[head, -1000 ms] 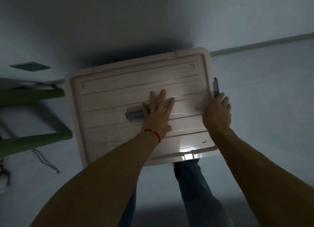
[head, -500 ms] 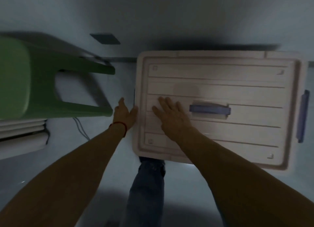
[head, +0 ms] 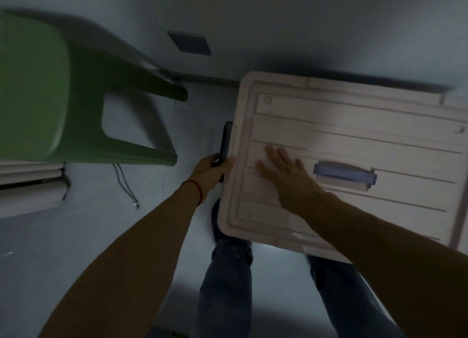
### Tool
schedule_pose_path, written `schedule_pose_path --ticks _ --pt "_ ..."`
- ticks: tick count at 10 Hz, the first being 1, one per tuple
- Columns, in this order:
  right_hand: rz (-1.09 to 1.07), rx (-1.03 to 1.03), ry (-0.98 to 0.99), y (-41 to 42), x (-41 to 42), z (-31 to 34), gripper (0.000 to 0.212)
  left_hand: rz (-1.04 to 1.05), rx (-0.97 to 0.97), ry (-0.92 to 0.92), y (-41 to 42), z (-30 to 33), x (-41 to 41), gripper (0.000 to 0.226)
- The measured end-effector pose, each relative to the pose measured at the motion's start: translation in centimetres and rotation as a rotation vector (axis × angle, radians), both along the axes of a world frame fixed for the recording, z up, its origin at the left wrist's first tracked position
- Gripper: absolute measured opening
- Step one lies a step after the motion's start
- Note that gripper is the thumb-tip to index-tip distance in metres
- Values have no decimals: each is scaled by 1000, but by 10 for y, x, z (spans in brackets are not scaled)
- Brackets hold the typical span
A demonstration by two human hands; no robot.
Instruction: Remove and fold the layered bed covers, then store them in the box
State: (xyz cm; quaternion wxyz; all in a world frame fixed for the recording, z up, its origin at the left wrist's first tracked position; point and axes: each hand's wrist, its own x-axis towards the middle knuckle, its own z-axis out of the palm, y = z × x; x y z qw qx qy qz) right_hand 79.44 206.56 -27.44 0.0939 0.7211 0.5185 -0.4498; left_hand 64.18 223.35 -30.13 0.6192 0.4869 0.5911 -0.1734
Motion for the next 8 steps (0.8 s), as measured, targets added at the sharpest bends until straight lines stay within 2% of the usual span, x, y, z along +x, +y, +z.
schedule_pose_path --ticks 1,2,3,4,6,7,8 --pt "-20 12 -6 2 -3 1 98 -196 334 -14 -11 9 1 57" --pt "-9 -8 -11 4 -3 2 98 -425 540 73 -29 15 4 54" --pt "-22 -6 -20 4 -5 2 99 -555 708 178 -41 18 12 36" --pt "-37 0 -18 4 -8 1 99 -717 775 318 -49 23 24 33" --pt "1 -21 -12 3 -7 1 101 -767 750 473 -53 29 35 41" --pt "-31 -24 58 2 -2 9 96 -815 691 483 -45 45 33 28" --pt "-146 30 77 -21 -5 30 83 -735 521 311 -48 60 19 39"
